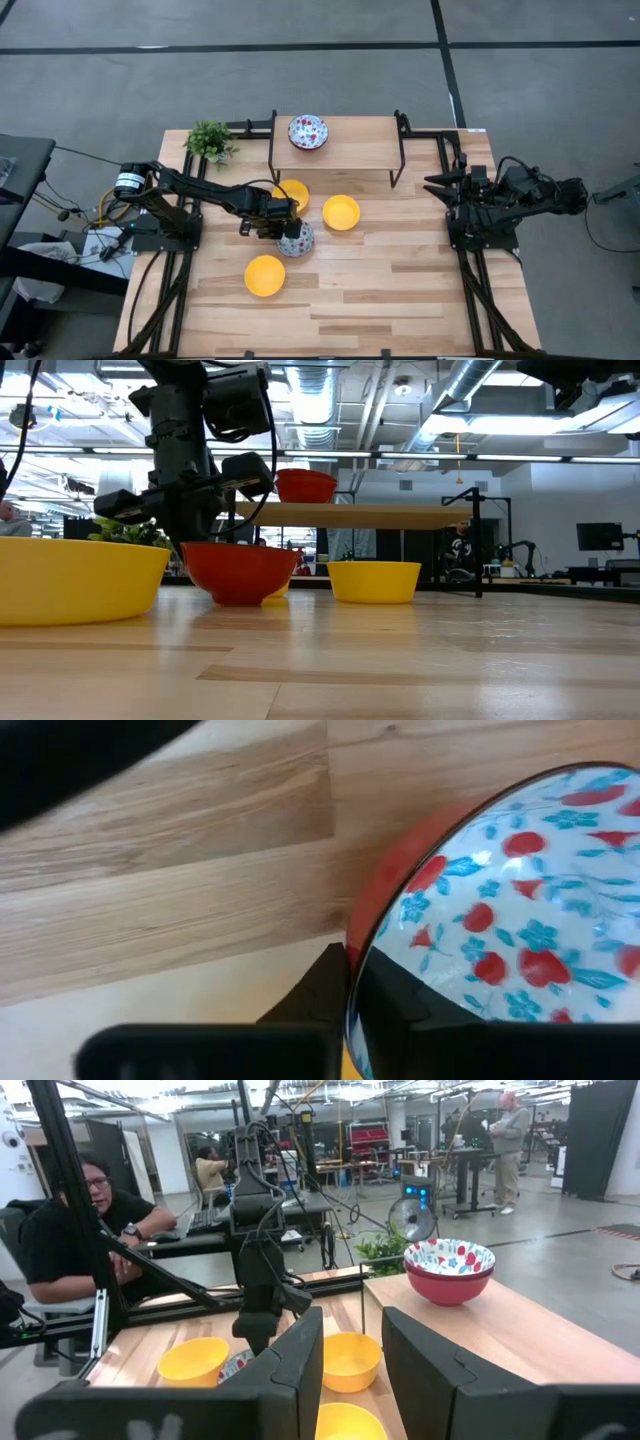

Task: Pick & Place Mini bowls
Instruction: Stack the white patterned bowl on top of the white patterned bowl on the shelf

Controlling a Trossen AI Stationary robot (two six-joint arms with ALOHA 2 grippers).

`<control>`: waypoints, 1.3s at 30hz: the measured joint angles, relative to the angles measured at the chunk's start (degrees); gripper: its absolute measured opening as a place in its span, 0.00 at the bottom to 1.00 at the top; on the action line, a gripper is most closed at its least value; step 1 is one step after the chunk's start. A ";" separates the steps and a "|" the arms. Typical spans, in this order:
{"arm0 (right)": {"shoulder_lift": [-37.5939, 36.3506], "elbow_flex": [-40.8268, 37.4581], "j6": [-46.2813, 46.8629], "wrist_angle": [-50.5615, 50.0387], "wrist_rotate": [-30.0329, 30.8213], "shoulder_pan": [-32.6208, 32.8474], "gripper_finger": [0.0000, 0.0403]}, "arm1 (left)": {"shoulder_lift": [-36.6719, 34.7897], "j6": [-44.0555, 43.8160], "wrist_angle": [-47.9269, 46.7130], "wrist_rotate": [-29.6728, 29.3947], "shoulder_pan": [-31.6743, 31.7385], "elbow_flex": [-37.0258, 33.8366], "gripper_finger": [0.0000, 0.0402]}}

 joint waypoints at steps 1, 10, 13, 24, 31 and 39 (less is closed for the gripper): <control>0.00 0.00 0.00 0.02 -0.01 0.00 0.23 | 0.01 0.02 0.01 -0.02 0.00 0.03 0.03; 0.02 0.00 0.00 0.02 0.00 0.00 0.23 | 0.10 -0.02 0.02 0.84 0.00 0.00 0.03; 0.02 0.00 0.00 0.01 0.00 0.00 0.23 | -0.05 -0.03 0.14 1.85 0.00 -0.04 0.03; 0.00 0.00 0.00 0.00 0.00 0.00 0.23 | -8.36 -2.36 0.16 2.20 -0.02 -0.23 0.03; 0.01 0.00 -0.02 0.00 0.02 0.00 0.23 | -16.55 -5.93 0.32 2.23 -0.02 -0.17 0.02; 0.02 0.00 -0.02 0.00 0.27 0.00 0.23 | -23.53 -7.93 1.27 1.29 0.77 -0.17 0.02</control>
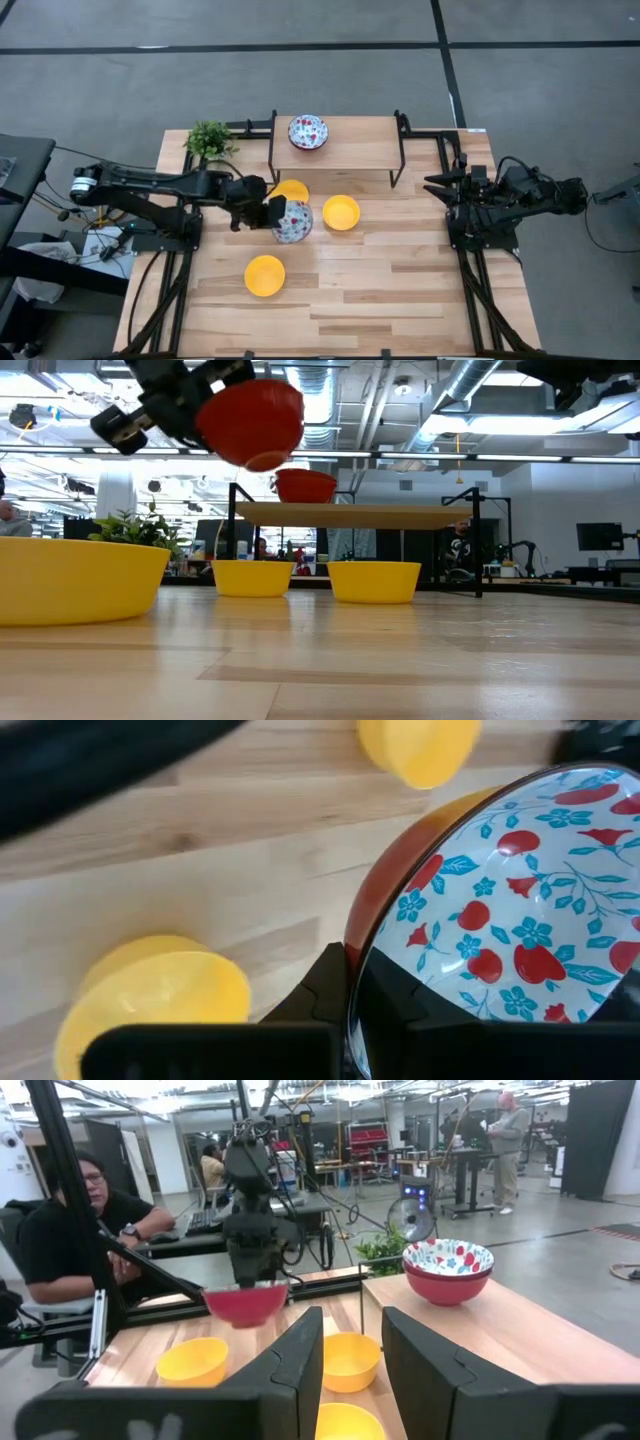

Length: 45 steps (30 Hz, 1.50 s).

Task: Pick & Place Mini bowls
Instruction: Stack the white patterned bowl on top of the white patterned bowl on the shelf

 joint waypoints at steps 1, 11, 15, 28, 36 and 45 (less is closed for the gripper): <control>0.00 0.00 -0.01 0.00 0.24 0.00 0.23 | -0.65 -0.03 0.43 -0.07 0.44 0.00 0.02; 0.00 -0.01 -0.10 0.00 4.17 0.02 0.23 | -2.79 7.10 3.38 0.07 6.42 6.30 0.02; -0.02 0.00 -0.10 0.00 4.29 0.02 0.23 | -2.10 12.46 2.99 -0.19 10.33 10.57 0.02; -0.02 -0.02 -0.04 -1.14 4.28 0.02 0.23 | 6.81 29.68 3.11 6.78 25.47 24.40 0.02; 0.00 -0.02 -0.03 -1.29 4.26 0.02 0.23 | 16.24 35.49 0.96 16.67 32.54 34.98 0.02; 0.00 -0.02 -0.50 -1.31 4.26 0.02 0.23 | 21.75 39.76 -10.97 19.34 38.86 47.82 0.02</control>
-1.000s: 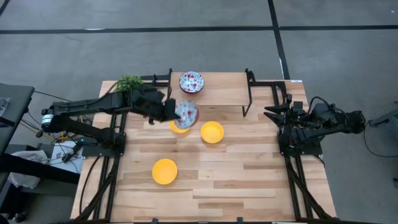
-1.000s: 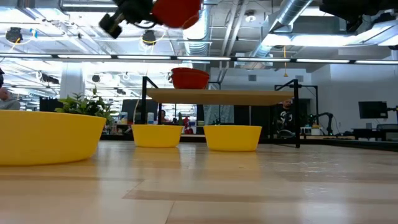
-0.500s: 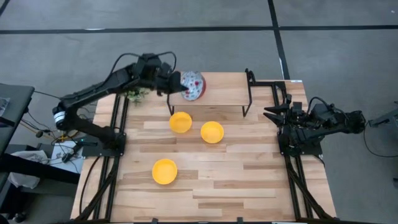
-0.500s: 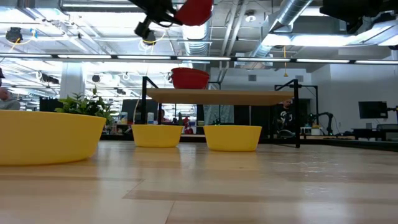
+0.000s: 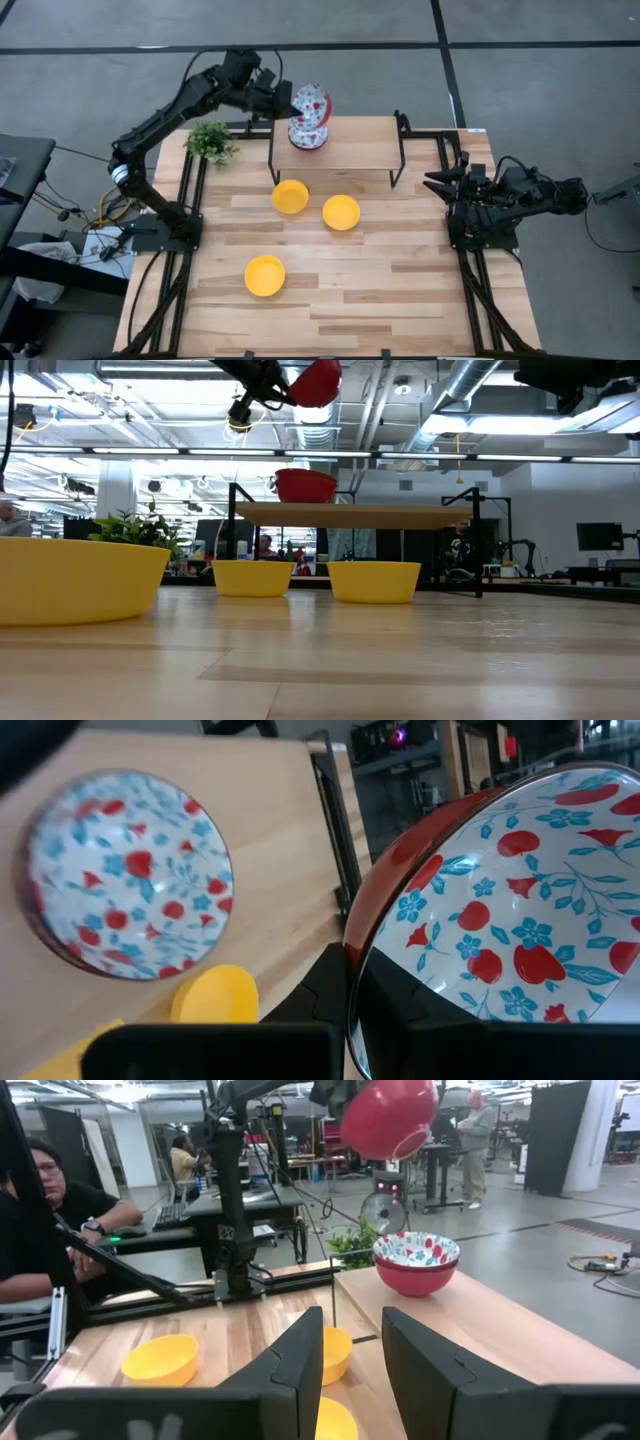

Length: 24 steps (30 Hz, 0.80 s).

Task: Pick & Place Mini bowls
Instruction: Stack the white patterned bowl on top of the white patterned bowl on the shelf

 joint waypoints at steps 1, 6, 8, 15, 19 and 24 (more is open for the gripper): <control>0.00 0.00 -0.03 0.00 0.06 0.00 0.23 | 0.24 0.23 -0.85 0.02 0.54 0.95 0.02; -0.02 0.00 -0.09 -0.03 1.44 -0.02 0.23 | 0.67 0.32 -3.47 0.11 2.58 2.89 0.02; -0.02 0.00 -0.18 -0.07 1.51 0.00 0.23 | 0.70 0.17 -4.04 -0.20 3.00 2.89 0.02; 0.00 0.00 -0.16 -1.28 1.60 -0.02 0.23 | 2.74 1.35 -9.60 -5.64 3.50 2.96 0.02; 0.00 0.00 -0.15 -1.95 2.23 -0.01 0.23 | 4.88 1.04 -9.44 -5.63 3.34 2.98 0.02; 0.00 0.00 -0.03 -2.21 2.95 -0.02 0.23 | 6.71 0.74 -9.77 -5.22 3.47 4.51 0.02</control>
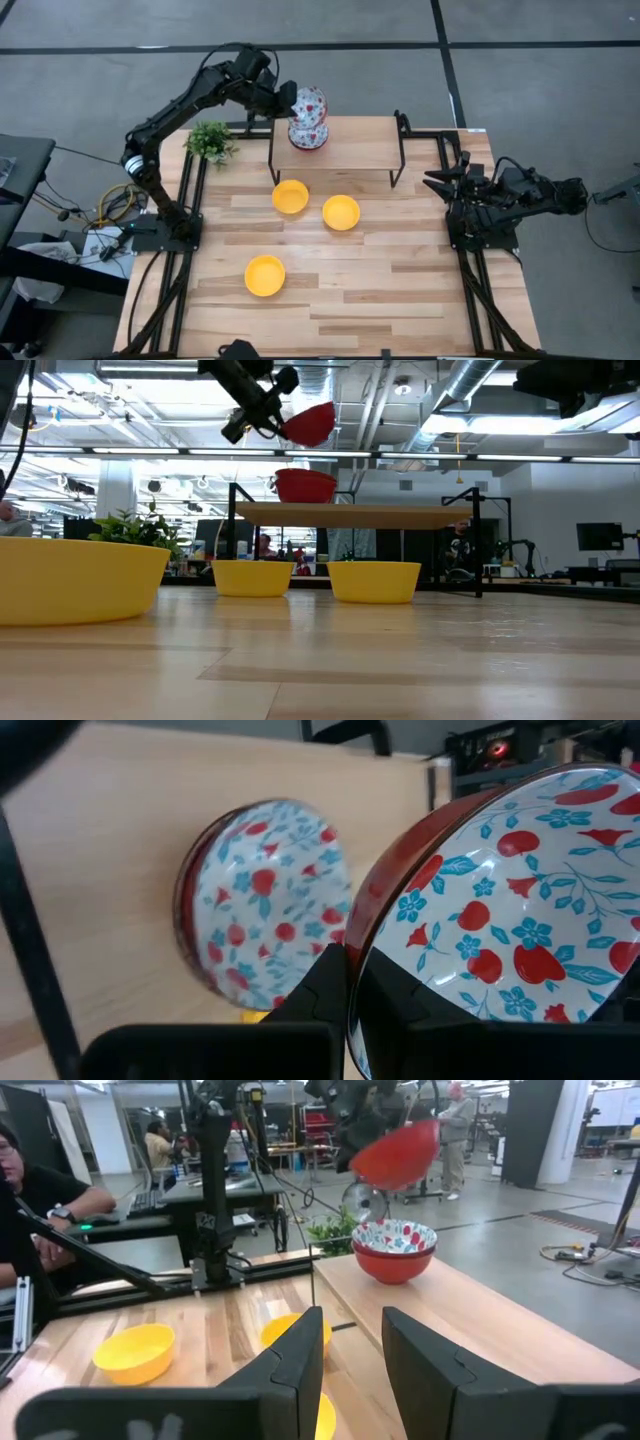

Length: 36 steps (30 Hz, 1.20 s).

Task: Pick & Place Mini bowls
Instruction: Stack the white patterned bowl on top of the white patterned bowl on the shelf

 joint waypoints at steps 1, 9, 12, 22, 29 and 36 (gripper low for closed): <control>0.00 0.00 0.00 0.00 0.00 0.02 0.23 | 0.41 0.00 0.14 0.01 0.00 1.25 0.02; 0.00 0.00 -0.02 -0.81 0.02 0.00 0.23 | 5.10 0.26 -1.30 -0.36 0.02 14.00 0.02; 0.00 0.00 -0.02 -0.99 0.07 0.00 0.23 | 7.44 0.86 -3.94 -0.65 -0.10 16.97 0.02; 0.00 0.00 0.00 -2.10 0.12 0.00 0.23 | 11.82 2.68 -14.67 -2.40 -0.35 17.55 0.02; 0.00 0.00 -0.08 -2.12 1.54 0.00 0.23 | 11.67 2.33 -18.52 -5.40 -0.42 17.55 0.02; 0.00 0.00 -1.46 -2.12 1.62 0.00 0.23 | 11.91 1.63 -20.55 -6.90 -1.41 17.55 0.02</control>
